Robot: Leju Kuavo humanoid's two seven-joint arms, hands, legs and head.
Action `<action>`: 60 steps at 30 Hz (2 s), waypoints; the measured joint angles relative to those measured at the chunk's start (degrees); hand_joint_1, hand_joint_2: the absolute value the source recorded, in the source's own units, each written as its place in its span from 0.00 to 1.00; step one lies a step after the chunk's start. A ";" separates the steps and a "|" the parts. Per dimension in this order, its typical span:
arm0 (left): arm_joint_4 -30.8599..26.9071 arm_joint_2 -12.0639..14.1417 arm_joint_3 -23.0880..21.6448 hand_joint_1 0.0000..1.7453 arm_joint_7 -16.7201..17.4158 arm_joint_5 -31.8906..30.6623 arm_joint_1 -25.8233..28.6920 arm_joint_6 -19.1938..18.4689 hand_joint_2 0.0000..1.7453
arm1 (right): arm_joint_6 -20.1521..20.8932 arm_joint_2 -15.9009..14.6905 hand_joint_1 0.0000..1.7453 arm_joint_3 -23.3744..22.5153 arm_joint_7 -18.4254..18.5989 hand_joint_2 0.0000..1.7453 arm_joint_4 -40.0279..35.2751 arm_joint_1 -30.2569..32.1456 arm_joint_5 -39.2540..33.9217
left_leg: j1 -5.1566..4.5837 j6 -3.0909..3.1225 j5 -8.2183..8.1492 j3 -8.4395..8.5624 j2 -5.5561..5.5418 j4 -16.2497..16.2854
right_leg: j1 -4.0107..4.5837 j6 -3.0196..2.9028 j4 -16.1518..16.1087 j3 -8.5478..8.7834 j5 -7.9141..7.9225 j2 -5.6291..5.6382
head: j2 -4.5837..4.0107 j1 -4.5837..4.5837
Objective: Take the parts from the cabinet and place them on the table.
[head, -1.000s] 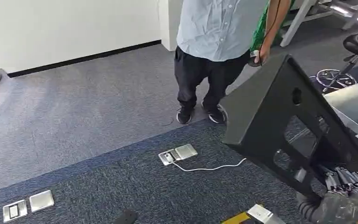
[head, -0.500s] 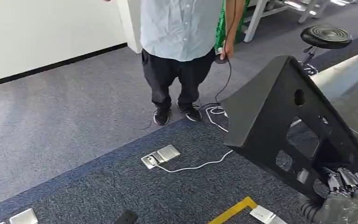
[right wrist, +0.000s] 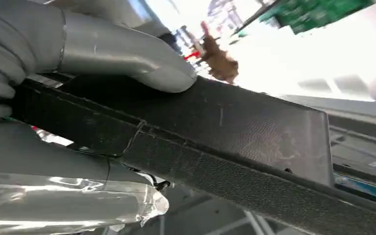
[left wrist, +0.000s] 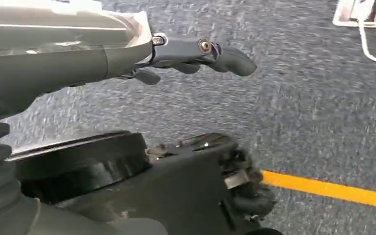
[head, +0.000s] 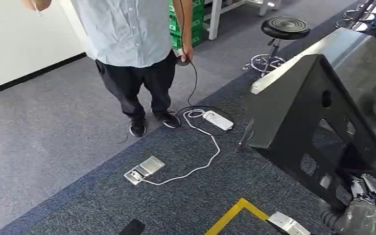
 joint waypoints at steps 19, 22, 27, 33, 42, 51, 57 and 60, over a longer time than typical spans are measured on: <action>0.00 -0.18 0.00 0.00 -0.26 -0.04 -0.17 -0.24 1.00 | -0.02 0.24 1.00 -1.97 -0.63 1.00 -0.26 1.13 -1.29 | -0.22 -1.17 -3.02 3.71 8.79 -1.12 | -0.25 0.16 -0.41 -0.38 0.59 -8.42 | 0.00 0.17; 0.00 -0.07 0.00 0.00 -0.74 -0.04 -0.02 -0.85 1.00 | -0.02 0.26 1.00 -2.03 -0.98 1.00 -0.26 0.77 -1.68 | -0.16 -1.05 -8.68 -1.69 4.81 9.96 | -0.26 -0.65 -0.44 -0.34 0.45 -6.54 | 0.00 -0.03; 0.00 -0.02 0.00 0.00 -1.51 -0.04 0.07 -1.49 1.00 | 0.00 0.28 1.00 -2.01 -1.40 1.00 0.11 0.88 -2.16 | -0.19 -0.52 -2.88 -3.26 3.91 8.35 | -0.09 -0.67 -0.36 0.41 0.11 -2.37 | 0.00 -0.03; 0.00 0.02 -0.02 0.00 -1.75 -0.07 -0.07 -1.51 1.00 | 0.00 0.31 1.00 -2.12 -1.46 1.00 0.15 1.11 -2.32 | -0.32 0.47 -0.43 0.16 1.38 0.15 | -0.55 1.28 -0.32 -0.10 0.02 0.96 | 0.00 0.08; 0.00 -0.18 -0.02 0.00 -1.64 -0.02 0.06 -1.99 1.00 | 0.00 0.33 1.00 -2.43 -1.81 1.00 0.44 0.92 -2.45 | 0.06 1.29 -1.20 1.46 7.12 -0.44 | -0.71 2.92 9.66 -4.89 -2.61 -6.64 | 0.00 0.39; 0.00 -0.07 -0.04 0.00 -1.59 -0.02 -0.03 -2.12 1.00 | -0.05 0.35 1.00 -2.49 -2.23 1.00 0.39 0.77 -2.58 | -0.18 -0.91 -4.65 2.36 6.99 1.72 | -0.04 -0.55 -1.10 0.29 0.55 -7.84 | 0.00 0.19; 0.00 -0.02 0.00 0.00 -1.07 -0.02 0.14 -2.34 1.00 | 0.00 0.42 1.00 -2.47 -3.00 1.00 1.07 0.59 -3.30 | -0.21 -0.81 -5.79 -4.87 4.31 12.51 | 0.17 -1.04 -0.88 0.75 0.00 -4.69 | 0.00 -0.05; 0.00 0.02 0.00 0.00 -0.98 -0.02 0.14 -2.43 1.00 | 0.00 0.59 1.00 -2.49 -3.28 1.00 1.14 0.60 -2.86 | -0.23 -0.11 -0.47 -0.18 3.64 1.29 | 0.29 -0.34 -0.34 1.21 -0.91 -3.95 | 0.00 0.06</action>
